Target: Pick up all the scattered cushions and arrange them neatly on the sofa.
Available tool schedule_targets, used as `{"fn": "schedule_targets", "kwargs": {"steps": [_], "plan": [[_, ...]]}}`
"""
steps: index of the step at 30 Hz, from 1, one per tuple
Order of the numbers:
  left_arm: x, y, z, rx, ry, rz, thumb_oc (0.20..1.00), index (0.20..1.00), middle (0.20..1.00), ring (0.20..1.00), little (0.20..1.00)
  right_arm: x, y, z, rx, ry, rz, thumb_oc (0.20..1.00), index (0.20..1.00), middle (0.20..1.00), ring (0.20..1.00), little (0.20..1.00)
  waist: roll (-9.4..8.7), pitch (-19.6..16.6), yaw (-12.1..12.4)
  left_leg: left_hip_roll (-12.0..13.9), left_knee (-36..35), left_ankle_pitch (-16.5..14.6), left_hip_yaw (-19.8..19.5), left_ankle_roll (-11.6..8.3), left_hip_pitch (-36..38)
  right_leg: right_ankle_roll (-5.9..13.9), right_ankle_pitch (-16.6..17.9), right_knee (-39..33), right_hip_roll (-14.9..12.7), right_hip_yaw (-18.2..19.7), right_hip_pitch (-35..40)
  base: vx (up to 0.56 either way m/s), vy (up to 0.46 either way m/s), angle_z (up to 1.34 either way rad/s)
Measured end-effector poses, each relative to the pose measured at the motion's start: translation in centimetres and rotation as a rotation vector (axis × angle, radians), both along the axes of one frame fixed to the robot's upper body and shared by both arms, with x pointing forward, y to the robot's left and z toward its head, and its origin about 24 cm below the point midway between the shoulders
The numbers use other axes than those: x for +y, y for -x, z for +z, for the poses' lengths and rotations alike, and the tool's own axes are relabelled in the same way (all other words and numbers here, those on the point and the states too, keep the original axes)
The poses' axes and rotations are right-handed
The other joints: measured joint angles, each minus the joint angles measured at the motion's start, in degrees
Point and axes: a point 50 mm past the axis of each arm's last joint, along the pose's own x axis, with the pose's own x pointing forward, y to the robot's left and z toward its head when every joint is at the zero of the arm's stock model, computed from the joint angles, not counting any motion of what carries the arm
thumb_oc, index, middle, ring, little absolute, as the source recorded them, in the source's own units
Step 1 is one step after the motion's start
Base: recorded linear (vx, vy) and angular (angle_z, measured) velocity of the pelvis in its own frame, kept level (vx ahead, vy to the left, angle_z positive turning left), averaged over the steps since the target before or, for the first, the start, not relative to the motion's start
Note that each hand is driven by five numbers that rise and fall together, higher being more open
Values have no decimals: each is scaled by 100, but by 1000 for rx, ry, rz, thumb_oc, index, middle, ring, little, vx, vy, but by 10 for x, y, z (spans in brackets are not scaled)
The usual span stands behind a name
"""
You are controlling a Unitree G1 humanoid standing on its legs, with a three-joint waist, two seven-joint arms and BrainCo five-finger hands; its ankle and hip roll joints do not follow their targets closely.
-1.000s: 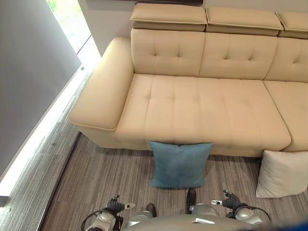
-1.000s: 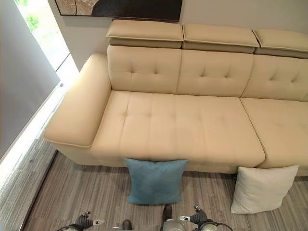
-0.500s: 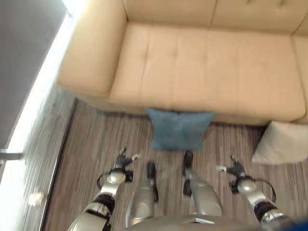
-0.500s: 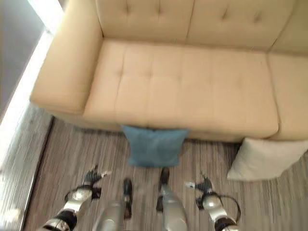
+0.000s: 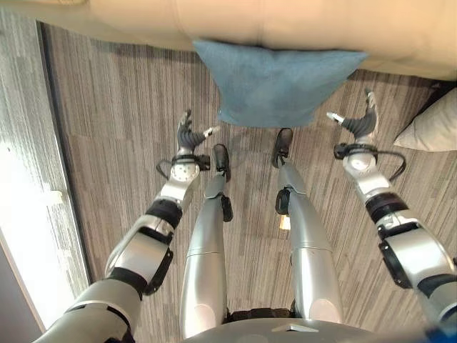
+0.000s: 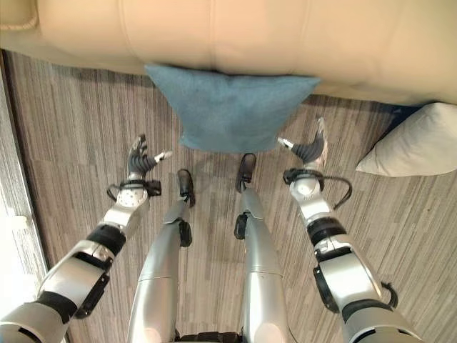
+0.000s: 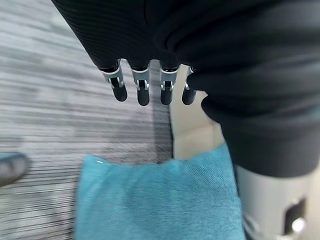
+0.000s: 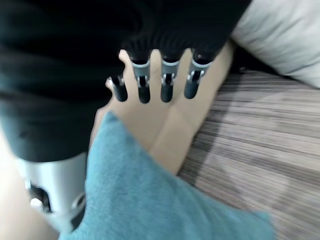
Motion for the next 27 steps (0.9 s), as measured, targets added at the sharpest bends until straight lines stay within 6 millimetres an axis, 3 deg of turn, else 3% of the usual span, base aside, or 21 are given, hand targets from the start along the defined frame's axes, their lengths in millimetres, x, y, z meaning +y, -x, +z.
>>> {"fn": "schedule_targets", "kwargs": {"steps": [2, 3, 4, 5, 10, 13, 17, 19, 21, 22, 25, 26, 27], "plan": [[1, -7, 21, -53, -29, -2, 1000, 1000, 1000, 1000, 1000, -1, -4, 13, -22, 35, -1, 1000, 1000, 1000, 1000, 1000, -8, -63, -61, -26, -66, -9, 5, 14, -276, -39, 13, 8, -27, 10, -288, -36, -5, 5], [2, -18, 75, -192, -72, 0, 1000, 1000, 1000, 1000, 1000, -6, -8, 57, -148, 40, -24, 1000, 1000, 1000, 1000, 1000, -6, -24, -100, -83, -56, 107, 10, 32, -858, -65, 84, 20, -73, 24, -904, 8, 10, 5], [4, -22, 112, -285, -87, 10, 1000, 1000, 1000, 1000, 1000, -5, -10, 81, -215, 37, -30, 1000, 1000, 1000, 1000, 1000, -19, 223, -121, -70, 75, 83, -1, 37, -1121, -144, 157, 29, -63, 22, -1108, 40, 6, -1], [3, -23, 127, -323, -89, 17, 1000, 1000, 1000, 1000, 1000, -3, -10, 86, -235, 34, -26, 1000, 1000, 1000, 1000, 1000, -10, 250, -135, -70, 191, 2, 13, 51, -1332, -170, 127, 128, -75, 57, -1342, 45, 4, -8], [4, -21, 135, -351, -92, 20, 1000, 1000, 1000, 1000, 1000, -10, -5, 61, -186, 10, -58, 1000, 1000, 1000, 1000, 1000, -9, 234, -238, -87, 238, -45, 60, 60, -1517, -114, 50, 242, -78, 189, -1604, 44, -12, -4], [-2, -19, 145, -386, -55, -10, 1000, 1000, 1000, 1000, 1000, -11, -7, 63, -176, -53, 11, 1000, 1000, 1000, 1000, 1000, -3, 210, -228, -64, 353, -80, 118, 54, -1698, -77, -9, 384, -68, 271, -1840, 45, -44, -4], [-26, -21, 161, -414, -104, -96, 1000, 1000, 1000, 1000, 1000, -1, -10, 99, -244, -54, 149, 1000, 1000, 1000, 1000, 1000, 30, 152, -166, -8, 683, -179, 133, 54, -2127, -132, -48, 631, -51, 302, -2239, 39, -63, -4], [-35, -21, 181, -446, -123, -109, 1000, 1000, 1000, 1000, 1000, 14, -12, 134, -322, -51, 222, 1000, 1000, 1000, 1000, 1000, 32, 151, -57, 19, 846, -200, 128, 43, -2330, -150, -59, 756, -50, 305, -2426, 28, -55, 0], [-43, -25, 185, -428, -172, -110, 1000, 1000, 1000, 1000, 1000, 28, -17, 146, -323, -48, 247, 1000, 1000, 1000, 1000, 1000, 59, 134, -24, 13, 866, -198, 117, 44, -2374, -134, -50, 764, -60, 300, -2455, 31, -50, 2], [-46, -26, 205, -450, -179, -94, 1000, 1000, 1000, 1000, 1000, 36, -18, 168, -344, -16, 253, 1000, 1000, 1000, 1000, 1000, 94, 114, -36, 14, 883, -191, 145, 50, -2503, -96, -21, 764, -67, 318, -2584, 19, -47, -1], [-49, -27, 218, -442, -198, -60, 1000, 1000, 1000, 1000, 1000, 52, -19, 177, -356, -22, 271, 1000, 1000, 1000, 1000, 1000, 106, 108, -44, 36, 957, -170, 148, 64, -2590, -159, 40, 766, -33, 331, -2657, 11, -35, -3], [-49, -27, 216, -441, -199, -60, 1000, 1000, 1000, 1000, 1000, 52, -18, 177, -357, -20, 271, 592, 592, 592, 592, 592, 107, 107, -41, 38, 958, -163, 148, 57, -2594, -154, 45, 766, -29, 335, -2663, 8, -53, 1], [-51, -26, 217, -448, -194, -60, 702, 702, 702, 702, 702, 55, -18, 178, -360, -26, 276, 200, 200, 200, 200, 200, 108, 107, -34, 39, 957, -150, 147, 54, -2592, -146, 52, 768, -27, 339, -2663, 4, -61, 2]]}}
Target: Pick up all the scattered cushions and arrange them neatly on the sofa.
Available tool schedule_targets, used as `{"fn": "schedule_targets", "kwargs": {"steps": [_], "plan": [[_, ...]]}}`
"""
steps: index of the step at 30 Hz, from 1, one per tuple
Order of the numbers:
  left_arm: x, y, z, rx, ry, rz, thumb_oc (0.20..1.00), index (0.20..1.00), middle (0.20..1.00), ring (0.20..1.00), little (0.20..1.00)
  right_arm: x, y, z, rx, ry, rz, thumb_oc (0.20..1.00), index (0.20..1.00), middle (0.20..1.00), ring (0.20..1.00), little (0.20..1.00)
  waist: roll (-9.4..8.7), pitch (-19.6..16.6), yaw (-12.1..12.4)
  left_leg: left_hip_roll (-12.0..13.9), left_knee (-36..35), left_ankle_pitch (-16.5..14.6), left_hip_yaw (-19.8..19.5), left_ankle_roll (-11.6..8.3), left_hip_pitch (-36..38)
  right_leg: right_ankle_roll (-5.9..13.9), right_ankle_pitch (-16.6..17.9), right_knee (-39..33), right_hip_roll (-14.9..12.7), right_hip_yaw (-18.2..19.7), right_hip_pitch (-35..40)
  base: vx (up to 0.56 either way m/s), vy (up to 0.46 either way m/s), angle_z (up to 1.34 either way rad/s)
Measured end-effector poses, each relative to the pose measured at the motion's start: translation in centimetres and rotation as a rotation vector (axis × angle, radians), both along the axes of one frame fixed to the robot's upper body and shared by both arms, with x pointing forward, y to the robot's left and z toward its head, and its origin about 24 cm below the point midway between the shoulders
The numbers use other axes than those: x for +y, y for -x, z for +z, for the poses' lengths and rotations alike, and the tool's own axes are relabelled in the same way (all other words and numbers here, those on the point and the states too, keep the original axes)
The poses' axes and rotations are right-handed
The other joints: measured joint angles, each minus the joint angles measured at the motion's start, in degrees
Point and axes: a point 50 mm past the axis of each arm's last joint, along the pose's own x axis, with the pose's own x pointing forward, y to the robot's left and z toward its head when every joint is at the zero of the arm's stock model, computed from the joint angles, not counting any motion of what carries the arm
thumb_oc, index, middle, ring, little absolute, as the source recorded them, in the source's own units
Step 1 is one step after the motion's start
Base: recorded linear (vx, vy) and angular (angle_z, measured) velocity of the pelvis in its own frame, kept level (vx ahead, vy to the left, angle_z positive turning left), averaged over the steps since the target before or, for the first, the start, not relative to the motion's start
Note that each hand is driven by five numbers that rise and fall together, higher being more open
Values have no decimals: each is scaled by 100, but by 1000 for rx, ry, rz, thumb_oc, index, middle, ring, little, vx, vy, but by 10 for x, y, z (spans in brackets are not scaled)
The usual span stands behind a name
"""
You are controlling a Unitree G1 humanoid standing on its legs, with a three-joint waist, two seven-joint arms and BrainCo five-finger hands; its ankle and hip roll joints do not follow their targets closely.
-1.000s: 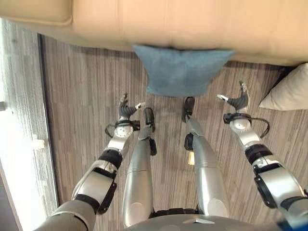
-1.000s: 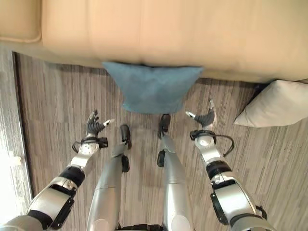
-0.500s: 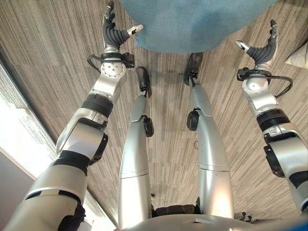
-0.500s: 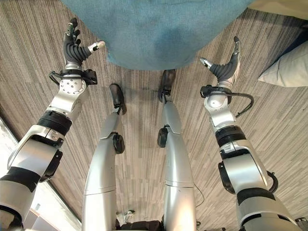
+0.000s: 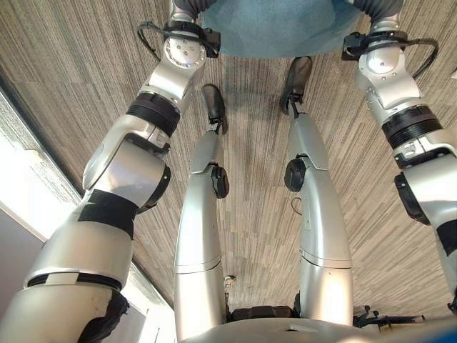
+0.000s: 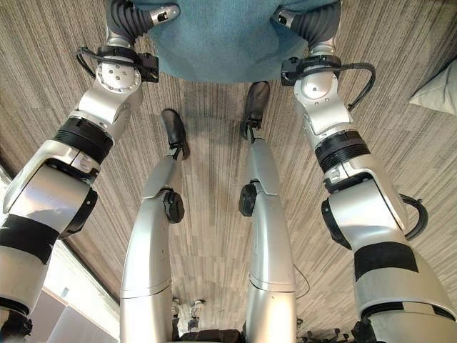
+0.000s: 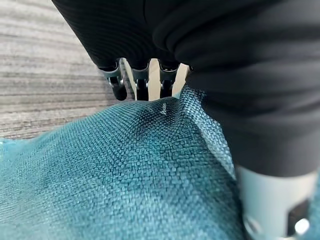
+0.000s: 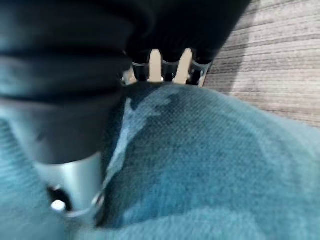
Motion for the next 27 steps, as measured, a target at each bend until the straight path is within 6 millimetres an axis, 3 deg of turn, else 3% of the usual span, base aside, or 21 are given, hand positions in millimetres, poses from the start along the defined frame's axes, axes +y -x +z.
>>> {"fn": "schedule_targets", "kwargs": {"steps": [1, 3, 4, 5, 6, 7, 8, 9, 10, 11, 12, 13, 14, 15, 16, 17, 18, 19, 20, 23, 27], "plan": [[-4, 2, 3, -15, 45, -4, 200, 200, 200, 200, 200, 7, 1, 1, -7, -29, 9, 200, 200, 200, 200, 200, 0, 0, 3, 6, -12, 25, -4, -5, 9, 0, 9, 7, 4, 0, 1, 3, -66, 2], [2, 10, 0, -44, 156, -62, 200, 200, 200, 200, 200, 12, 4, -6, -16, -82, 45, 200, 200, 200, 200, 200, 1, 9, -5, -7, -194, 118, 11, -32, 225, -27, 23, -21, 1, 6, 137, -4, -40, 5], [6, 10, -12, -27, 189, -73, 200, 200, 200, 200, 200, 11, 4, -16, 5, -88, 48, 200, 200, 200, 200, 200, 1, 8, -6, -7, -316, 171, 10, -55, 452, -51, 40, -104, 14, 0, 351, -14, -28, 5], [8, 10, -40, 23, 220, -73, 200, 200, 200, 200, 200, 13, 4, -45, 62, -82, 64, 200, 200, 200, 200, 200, 8, -97, 3, -7, -465, 187, -8, -65, 782, -28, 19, -221, 44, -11, 678, -23, -36, 3], [7, 13, -65, 64, 234, -88, 200, 200, 200, 200, 200, 8, 8, -67, 91, -66, 58, 200, 200, 200, 200, 200, 112, -617, 0, -7, -498, 156, -56, -31, 537, 24, -7, -221, 50, -30, 457, -30, -49, 3], [5, 19, -68, 49, 255, -117, 200, 200, 200, 200, 200, 1, 14, -69, 72, -74, 63, 200, 200, 200, 200, 200, 115, -618, 9, -8, -523, 162, -67, -36, 594, 43, -9, -244, 50, -43, 512, -28, -43, 8], [6, 30, -78, 34, 279, -155, 200, 200, 200, 200, 200, -8, 27, -81, 49, -84, 75, 200, 200, 200, 200, 200, 119, -348, 0, -16, -736, 245, -140, -118, 1149, 33, -13, -388, 55, -145, 1079, -18, -47, 8], [6, 32, -90, 59, 283, -157, 200, 200, 200, 200, 200, -10, 31, -95, 75, -92, 78, 200, 200, 200, 200, 200, 122, -325, -1, -26, -907, 277, -144, -132, 1460, 21, -4, -502, 67, -160, 1375, -13, -35, 5], [9, 36, -119, 111, 285, -137, 200, 200, 200, 200, 200, -10, 35, -124, 129, -106, 76, 200, 200, 200, 200, 200, 122, -865, 1, -33, -1002, 223, -149, -164, 1545, 109, -96, -500, 67, -150, 1420, 0, 0, 0], [6, 44, -135, 127, 313, -159, 200, 200, 200, 200, 200, -9, 40, -141, 155, -106, 81, 200, 200, 200, 200, 200, 126, -1178, -9, -31, -1010, 186, -168, -147, 1651, 156, -185, -430, 64, -163, 1484, -8, -74, -1], [3, 43, -131, 115, 329, -168, 200, 200, 200, 200, 200, -8, 39, -137, 142, -119, 76, 200, 200, 200, 200, 200, 126, -1193, -17, -39, -996, 185, -176, -146, 1674, 155, -185, -429, 63, -170, 1523, 18, -88, -1], [3, 45, -130, 113, 334, -173, 200, 200, 200, 200, 200, -7, 38, -132, 136, -126, 80, 200, 200, 200, 200, 200, 140, -1089, 47, 5, -896, 132, -175, -95, 1739, 96, -207, -280, 51, -229, 1607, 82, -92, 13], [11, 74, -132, 41, 367, -224, 200, 200, 200, 200, 200, -12, 58, -128, 73, -126, 113, 200, 200, 200, 200, 200, 156, -82, -36, -36, -544, -121, -336, -129, 2606, -110, -562, 390, -101, -349, 2340, 85, -17, 28], [20, 93, -192, 209, 358, -174, 200, 200, 200, 200, 200, -12, 76, -181, 220, -157, 128, 200, 200, 200, 200, 200, 139, -111, -21, -28, -1045, -120, -403, -262, 3796, -155, -810, 92, -16, -436, 3485, 91, -13, 24], [22, 106, -233, 343, 349, -140, 200, 200, 200, 200, 200, -3, 89, -218, 335, -177, 148, 200, 200, 200, 200, 200, 51, -1186, 29, -51, -1305, -93, -429, -325, 3727, -62, -872, -93, 42, -420, 3362, 59, -15, 10], [29, 110, -246, 361, 347, -108, 200, 200, 200, 200, 200, 6, 97, -232, 343, -193, 182, 200, 200, 200, 200, 200, 68, -2067, 89, 7, -1676, -18, -446, -338, 4035, 68, -892, -346, 109, -458, 3646, 89, -26, -10], [30, 110, -242, 341, 354, -110, 200, 200, 200, 200, 200, 10, 99, -234, 345, -221, 195, 200, 200, 200, 200, 200, 40, -2266, 94, 36, -1911, 36, -474, -341, 4391, 178, -821, -582, 164, -481, 4013, 173, -11, -1], [26, 115, -251, 371, 356, -113, 200, 200, 200, 200, 200, 8, 111, -251, 396, -245, 182, 200, 200, 200, 200, 200, 46, -2376, 81, 31, -2625, 272, -475, -299, 5411, 210, -752, -973, 213, -553, 4890, 176, -9, 0], [27, 129, -264, 401, 334, -116, 200, 200, 200, 200, 200, 5, 125, -269, 458, -257, 176, 200, 200, 200, 200, 200, 45, -2697, 1, 52, -2816, 292, -467, -289, 5841, 212, -696, -1209, 245, -630, 5372, 260, -7, 6], [31, 154, -291, 503, 325, -113, 200, 200, 200, 200, 200, -4, 151, -293, 555, -246, 184, 200, 200, 200, 200, 200, 55, -2745, -5, 97, -3163, 220, -449, -293, 7041, 274, -712, -1733, 367, -662, 6671, 255, -38, 6], [39, 168, -307, 572, 301, -111, 200, 200, 200, 200, 200, -8, 164, -307, 625, -230, 205, 200, 200, 200, 200, 200, -27, -2888, -12, 119, -3353, 188, -429, -336, 7673, 400, -569, -2359, 476, -669, 7487, 110, -40, -2]]}}
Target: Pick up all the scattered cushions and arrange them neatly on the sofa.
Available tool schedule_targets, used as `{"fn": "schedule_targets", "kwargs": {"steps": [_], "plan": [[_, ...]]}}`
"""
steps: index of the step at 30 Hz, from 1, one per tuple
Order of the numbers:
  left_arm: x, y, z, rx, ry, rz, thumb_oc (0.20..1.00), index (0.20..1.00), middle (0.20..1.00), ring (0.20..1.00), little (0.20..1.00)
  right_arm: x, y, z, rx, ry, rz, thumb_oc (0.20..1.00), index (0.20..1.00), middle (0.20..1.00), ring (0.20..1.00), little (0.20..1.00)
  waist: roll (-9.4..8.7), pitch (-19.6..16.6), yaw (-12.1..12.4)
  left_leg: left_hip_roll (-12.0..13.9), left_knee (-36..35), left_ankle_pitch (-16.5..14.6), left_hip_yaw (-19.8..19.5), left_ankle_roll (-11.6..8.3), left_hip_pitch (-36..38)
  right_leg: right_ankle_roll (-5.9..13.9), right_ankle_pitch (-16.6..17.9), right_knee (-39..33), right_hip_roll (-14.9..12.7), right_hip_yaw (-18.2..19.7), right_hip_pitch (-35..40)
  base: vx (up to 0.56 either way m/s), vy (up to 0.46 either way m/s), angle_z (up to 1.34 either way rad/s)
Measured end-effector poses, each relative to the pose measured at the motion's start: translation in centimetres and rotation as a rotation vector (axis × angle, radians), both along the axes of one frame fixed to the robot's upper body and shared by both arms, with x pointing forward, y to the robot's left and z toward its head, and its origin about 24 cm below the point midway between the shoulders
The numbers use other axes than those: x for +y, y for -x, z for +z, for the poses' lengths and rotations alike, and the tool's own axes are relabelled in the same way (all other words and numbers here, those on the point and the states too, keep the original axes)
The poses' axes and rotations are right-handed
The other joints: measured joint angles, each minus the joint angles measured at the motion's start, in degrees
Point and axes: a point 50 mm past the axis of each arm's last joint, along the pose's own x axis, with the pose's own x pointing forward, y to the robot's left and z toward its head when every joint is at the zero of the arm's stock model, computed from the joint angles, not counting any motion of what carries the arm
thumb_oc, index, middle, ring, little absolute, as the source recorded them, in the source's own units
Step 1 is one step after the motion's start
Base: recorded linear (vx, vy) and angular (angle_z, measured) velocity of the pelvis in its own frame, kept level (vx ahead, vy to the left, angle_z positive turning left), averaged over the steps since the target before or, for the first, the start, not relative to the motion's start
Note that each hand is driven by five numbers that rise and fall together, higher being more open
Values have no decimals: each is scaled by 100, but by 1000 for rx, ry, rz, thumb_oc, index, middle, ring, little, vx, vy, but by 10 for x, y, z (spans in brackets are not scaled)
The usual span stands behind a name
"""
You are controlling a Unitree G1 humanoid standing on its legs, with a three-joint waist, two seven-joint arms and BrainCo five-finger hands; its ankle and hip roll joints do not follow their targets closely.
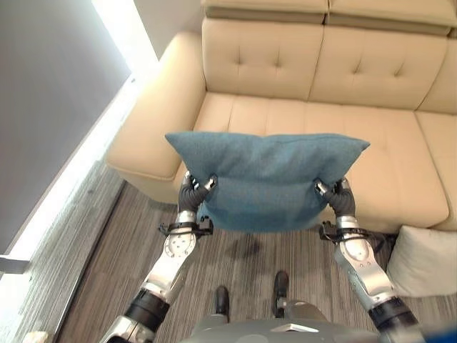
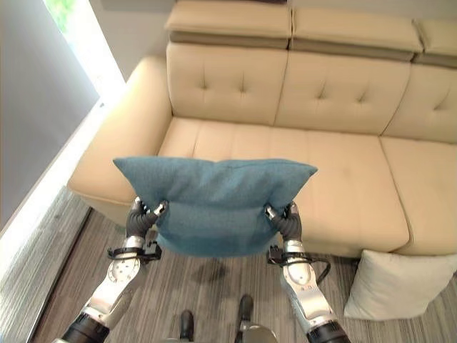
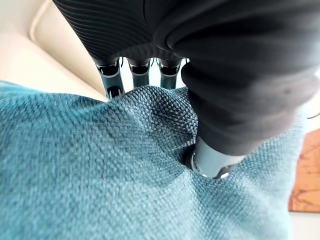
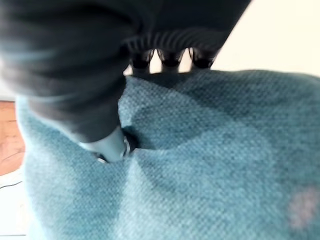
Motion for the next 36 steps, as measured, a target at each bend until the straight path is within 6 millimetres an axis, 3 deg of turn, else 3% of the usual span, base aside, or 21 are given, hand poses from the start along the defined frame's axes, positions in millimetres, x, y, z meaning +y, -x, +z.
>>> {"fn": "schedule_targets", "kwargs": {"steps": [7, 8, 9, 10, 11, 12, 13, 14, 15, 16, 17, 18, 21, 23, 26, 28, 29, 30, 32, 35, 36], "plan": [[-7, 7, -11, 57, 30, -30, 200, 200, 200, 200, 200, -13, 11, -10, 58, 14, -16, 200, 200, 200, 200, 200, -26, 118, 21, 159, 443, -75, -56, -136, 187, -59, 2, -21, 182, -17, 461, 5, -107, 4], [-8, 7, -13, 64, 34, -29, 200, 200, 200, 200, 200, -13, 11, -10, 64, 18, -11, 200, 200, 200, 200, 200, -80, 186, 35, 166, 807, -95, -66, -173, 10, -134, -47, -6, 184, 1, 447, -88, -63, 21], [-6, 4, -13, 73, 24, -24, 200, 200, 200, 200, 200, -13, 10, -10, 67, 17, -5, 200, 200, 200, 200, 200, -314, 418, 70, 88, 2024, -25, -4, -274, -648, -181, -73, -6, 57, 43, 462, -46, -25, 15], [-7, 5, -14, 76, 25, -28, 200, 200, 200, 200, 200, -14, 10, -10, 66, 17, -10, 200, 200, 200, 200, 200, -348, 494, 99, 112, 2426, -22, 15, -294, -896, -208, -89, -3, 51, 29, 424, 52, 10, 3], [-7, 5, -14, 76, 25, -29, 200, 200, 200, 200, 200, -14, 10, -10, 64, 17, -10, 200, 200, 200, 200, 200, -349, 507, 107, 98, 2552, -53, 65, -272, -1013, -219, -97, -3, 52, 30, 340, 128, 36, -21], [-7, 5, -14, 77, 27, -26, 200, 200, 200, 200, 200, -14, 9, -9, 60, 18, -7, 200, 200, 200, 200, 200, -362, 519, 102, -23, 2330, -141, 147, -161, -1024, -79, -226, -73, 34, 86, 262, 180, 61, -46], [-15, 5, -16, 83, 67, -19, 200, 200, 200, 200, 200, -21, 4, -2, 39, 62, 1, 200, 200, 200, 200, 200, 233, 574, 184, 352, 1379, -559, 33, 169, -860, -98, -609, 762, 427, 25, -59, 164, 65, -44], [-15, 5, -15, 81, 71, -20, 200, 200, 200, 200, 200, -23, 3, 0, 34, 70, 2, 200, 200, 200, 200, 200, 338, 575, 195, 423, 1270, -624, -4, 167, -836, -130, -705, 1082, 474, 12, -177, 163, 65, -22], [-6, 3, -13, 73, 16, -46, 200, 200, 200, 200, 200, -18, 0, -2, 44, 38, -13, 200, 200, 200, 200, 200, -237, 645, 237, 35, 1270, -133, 21, -50, -740, -397, -2011, 2940, -27, 394, -412, 150, 57, 26], [-6, 5, -16, 96, 11, -45, 200, 200, 200, 200, 200, -18, -1, -1, 42, 36, -14, 200, 200, 200, 200, 200, -251, 716, 197, 78, 1552, -157, -26, -42, -888, -479, -1927, 2770, 42, 373, -250, 157, 74, 19], [-5, 6, -17, 108, 4, -46, 200, 200, 200, 200, 200, -17, -2, 0, 36, 32, -16, 200, 200, 200, 200, 200, -298, 732, 351, 23, 1609, -195, -27, -109, -1050, -484, -1782, 2448, 83, 486, -218, 186, 97, -8], [-4, 5, -16, 103, 8, -36, 200, 200, 200, 200, 200, -15, -7, 5, 13, 34, -9, 200, 200, 200, 200, 200, -339, 783, 453, -160, 1252, -168, -16, -74, -1140, -416, -1367, 1896, 122, 649, -120, 298, 164, -41], [-2, 4, -14, 95, 8, -27, 200, 200, 200, 200, 200, -14, -8, 6, 16, 39, 3, 200, 200, 200, 200, 200, -128, 729, 414, -193, 437, -87, -13, 58, -344, -338, -1077, 970, 316, 815, 671, 304, 201, -56], [-1, 2, -9, 68, 3, -26, 200, 200, 200, 200, 200, -13, -9, 13, -15, 37, 10, 200, 200, 200, 200, 200, -21, 641, 380, -260, 402, 347, 241, 447, -271, -254, -1048, 936, 251, 1019, 639, 239, 212, -78], [3, 0, -5, 50, -13, -18, 200, 200, 200, 200, 200, -10, -9, 16, -27, 26, 18, 200, 200, 200, 200, 200, -86, 591, 316, -534, 142, 301, 492, 727, -36, -31, -1061, 992, -42, 1160, 662, 141, 155, -30], [4, -1, -2, 38, -22, -19, 200, 200, 200, 200, 200, -9, -10, 17, -32, 22, 22, 200, 200, 200, 200, 200, -58, 598, 330, -662, 125, 230, 523, 835, 84, 189, -1200, 1627, -204, 1146, 442, 94, 215, -3], [8, -3, 1, 30, -43, -19, 200, 200, 200, 200, 200, -5, -10, 17, -34, 18, 29, 200, 200, 200, 200, 200, -16, 617, 338, -663, 155, 166, 505, 925, 174, 392, -1231, 3059, -282, 1146, -191, 83, 198, 8], [10, -4, 2, 27, -55, -22, 200, 200, 200, 200, 200, -3, -10, 16, -35, 15, 31, 200, 200, 200, 200, 200, 2, 628, 328, -678, 150, 129, 495, 977, 256, 763, -1110, 3992, -403, 1127, -627, 149, 120, 17], [10, -1, -1, 37, -49, -16, 200, 200, 200, 200, 200, 0, -10, 15, -33, 28, 47, 200, 200, 200, 200, 200, 73, 665, 359, -723, 116, -125, 520, 1149, 522, 752, -1261, 4359, -646, 1047, -888, 157, 12, -7], [16, 1, -1, 39, -48, 10, 200, 200, 200, 200, 200, 5, -11, 16, -36, 31, 78, 200, 200, 200, 200, 200, 149, 668, 386, -740, 25, -153, 664, 993, 659, 724, -1297, 3036, -814, 793, -955, 194, -83, -28], [18, 0, -1, 36, -50, 14, 200, 200, 200, 200, 200, 7, -10, 16, -33, 31, 91, 200, 200, 200, 200, 200, 123, 668, 389, -756, 11, -174, 707, 960, 661, 760, -1093, 2072, -765, 636, -934, 193, -100, -31]]}}
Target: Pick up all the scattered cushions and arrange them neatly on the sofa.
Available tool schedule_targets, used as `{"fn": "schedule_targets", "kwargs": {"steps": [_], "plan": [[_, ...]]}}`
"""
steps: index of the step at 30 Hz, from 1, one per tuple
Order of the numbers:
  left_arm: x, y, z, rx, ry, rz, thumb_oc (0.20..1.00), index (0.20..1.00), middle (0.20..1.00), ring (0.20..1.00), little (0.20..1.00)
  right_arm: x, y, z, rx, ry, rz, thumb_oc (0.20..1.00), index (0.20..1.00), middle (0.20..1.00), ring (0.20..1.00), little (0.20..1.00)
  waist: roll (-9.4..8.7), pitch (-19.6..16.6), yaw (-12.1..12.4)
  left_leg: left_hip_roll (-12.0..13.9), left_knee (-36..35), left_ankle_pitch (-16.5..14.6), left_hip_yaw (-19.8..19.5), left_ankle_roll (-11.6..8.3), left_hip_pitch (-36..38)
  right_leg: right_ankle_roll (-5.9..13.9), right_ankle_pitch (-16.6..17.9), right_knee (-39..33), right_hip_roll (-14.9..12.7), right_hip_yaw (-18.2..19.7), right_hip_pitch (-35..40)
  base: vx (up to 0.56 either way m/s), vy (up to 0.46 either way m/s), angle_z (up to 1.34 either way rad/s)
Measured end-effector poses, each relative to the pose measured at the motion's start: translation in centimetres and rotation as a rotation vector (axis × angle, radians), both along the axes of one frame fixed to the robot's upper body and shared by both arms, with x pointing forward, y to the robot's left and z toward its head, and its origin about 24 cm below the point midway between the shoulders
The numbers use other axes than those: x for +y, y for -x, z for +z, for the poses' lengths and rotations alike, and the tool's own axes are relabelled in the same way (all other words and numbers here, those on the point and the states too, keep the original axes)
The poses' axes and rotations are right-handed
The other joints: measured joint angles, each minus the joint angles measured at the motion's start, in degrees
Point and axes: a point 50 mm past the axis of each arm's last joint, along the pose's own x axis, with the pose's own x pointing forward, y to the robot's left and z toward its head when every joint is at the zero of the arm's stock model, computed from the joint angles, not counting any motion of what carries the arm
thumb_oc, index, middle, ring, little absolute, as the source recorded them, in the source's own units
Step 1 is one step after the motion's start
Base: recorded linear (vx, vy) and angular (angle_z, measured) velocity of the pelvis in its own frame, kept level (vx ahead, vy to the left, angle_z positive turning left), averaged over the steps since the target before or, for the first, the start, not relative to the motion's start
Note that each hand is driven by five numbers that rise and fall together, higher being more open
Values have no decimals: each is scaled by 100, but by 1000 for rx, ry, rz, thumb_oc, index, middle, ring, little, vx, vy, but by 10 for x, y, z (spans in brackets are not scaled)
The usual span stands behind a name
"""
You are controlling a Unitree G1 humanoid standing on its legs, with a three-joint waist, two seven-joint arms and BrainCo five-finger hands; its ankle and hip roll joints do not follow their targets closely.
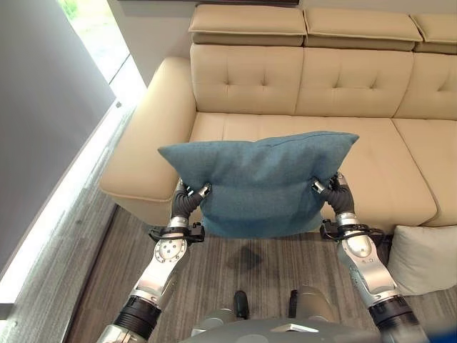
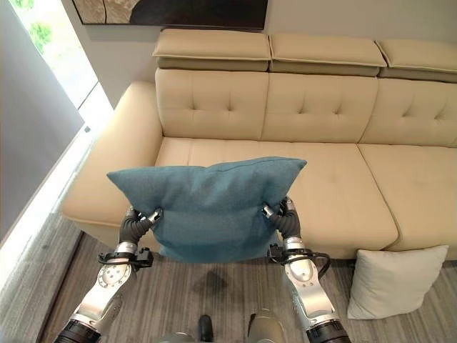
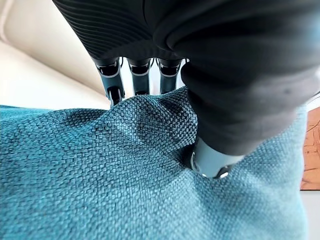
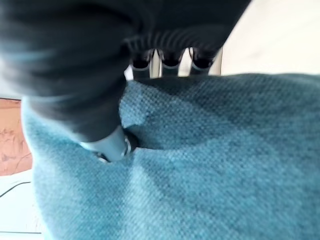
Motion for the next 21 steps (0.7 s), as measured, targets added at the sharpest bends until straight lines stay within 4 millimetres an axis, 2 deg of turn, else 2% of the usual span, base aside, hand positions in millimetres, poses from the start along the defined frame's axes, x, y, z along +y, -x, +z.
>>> {"fn": "schedule_targets", "kwargs": {"steps": [2, 4, 5, 6, 7, 8, 10, 11, 12, 13, 14, 15, 16, 17, 19, 21], "plan": [[1, -1, 1, -3, 5, 7, 200, 200, 200, 200, 200, -1, 1, -2, 7, 4, 3, 200, 200, 200, 200, 200, -68, 32, -173, -22, -4, -104, -110, -99, 53, -4, 646, -1479, 253, 229, 55, 236, -191, 16], [-2, 1, -2, 5, 19, 2, 200, 200, 200, 200, 200, -4, 3, -5, 20, 9, -7, 200, 200, 200, 200, 200, -235, 2, -299, -53, -7, -213, -279, -239, 172, -109, 981, -1704, 375, 333, 319, 170, -208, 74], [-10, 2, -4, 10, 49, -14, 200, 200, 200, 200, 200, -10, 5, -6, 25, 9, -35, 200, 200, 200, 200, 200, -296, -74, -315, 17, 44, -306, -516, -395, 278, -398, 1408, -1697, 488, 325, 490, 135, -169, 79], [-16, 3, -6, 14, 69, -25, 200, 200, 200, 200, 200, -17, 4, -4, 19, 21, -52, 200, 200, 200, 200, 200, -245, -115, -263, 150, 64, -366, -600, -499, 287, -696, 1638, -1778, 620, 301, 558, 164, -292, 78], [-20, 3, -6, 16, 79, -34, 200, 200, 200, 200, 200, -23, 3, -2, 14, 45, -57, 200, 200, 200, 200, 200, -194, -123, -243, 351, 489, -508, -667, -713, 105, -826, 1675, -2104, 792, 143, 810, 80, -255, 48], [-21, 2, -6, 15, 81, -37, 200, 200, 200, 200, 200, -25, 3, -1, 12, 54, -58, 200, 200, 200, 200, 200, -209, -113, -261, 414, 950, -584, -701, -835, -72, -956, 1655, -2100, 816, 20, 901, 41, -211, 70], [-28, -7, 2, -17, 85, -70, 200, 200, 200, 200, 200, -30, 2, 2, 1, 55, -87, 200, 200, 200, 200, 200, -401, 1, -334, 433, 2999, -695, -632, -1104, -1026, -1187, 1452, -2102, 723, -236, 1129, 61, -109, 61], [-29, -8, 4, -26, 85, -74, 200, 200, 200, 200, 200, -31, 2, 3, -3, 61, -86, 200, 200, 200, 200, 200, -395, 3, -312, 598, 3465, -739, -523, -1137, -1345, -1248, 1316, -2101, 809, -298, 1262, 139, -96, 18], [-27, -8, 4, -27, 81, -72, 200, 200, 200, 200, 200, -32, 2, 3, -4, 64, -88, 200, 200, 200, 200, 200, -392, 18, -328, 683, 3291, -743, -483, -1129, -1406, -1389, 1162, -2112, 903, -289, 1379, 211, -40, 3], [-27, -8, 5, -29, 78, -74, 200, 200, 200, 200, 200, -31, 2, 3, -3, 61, -89, 200, 200, 200, 200, 200, -448, 50, -367, 779, 3039, -730, -252, -1104, -1515, -1451, 1094, -2131, 954, -311, 1452, 217, 15, 1], [-28, -8, 5, -29, 78, -77, 200, 200, 200, 200, 200, -32, 2, 3, -4, 62, -91, 200, 200, 200, 200, 200, -498, 79, -391, 769, 2556, -691, -163, -1055, -1552, -1415, 1043, -2132, 959, -314, 1472, 174, 24, -1], [-28, -8, 4, -23, 77, -84, 200, 200, 200, 200, 200, -31, 2, 3, -1, 62, -90, 200, 200, 200, 200, 200, -520, 87, -394, 707, 1749, -556, -197, -1043, -1495, -1343, 989, -2130, 963, -298, 1483, 176, 43, -2], [-30, -8, 4, -22, 77, -94, 200, 200, 200, 200, 200, -33, 2, 3, -4, 63, -97, 200, 200, 200, 200, 200, -528, 95, -396, 669, 1086, -322, -247, -1057, -1426, -1265, 994, -2101, 981, -306, 1490, 150, 34, -10], [-30, -7, 3, -17, 77, -96, 200, 200, 200, 200, 200, -33, 2, 3, -3, 63, -98, 200, 200, 200, 200, 200, -497, 103, -364, 685, 737, -90, -274, -1076, -1471, -1262, 981, -2103, 1057, -255, 1549, 195, 53, -9], [-30, -7, 2, -14, 75, -97, 200, 200, 200, 200, 200, -33, 2, 1, 4, 63, -106, 200, 200, 200, 200, 200, -461, 123, -310, 716, 271, 276, -478, -1120, -1512, -1288, 851, -2116, 1180, -269, 1667, 162, 74, -13], [-30, -6, 1, -7, 74, -96, 200, 200, 200, 200, 200, -34, 2, 1, 4, 64, -108, 200, 200, 200, 200, 200, -382, 174, -270, 732, 285, 422, -561, -1112, -1531, -1388, 721, -2131, 1261, -259, 1871, 310, 181, -19]]}}
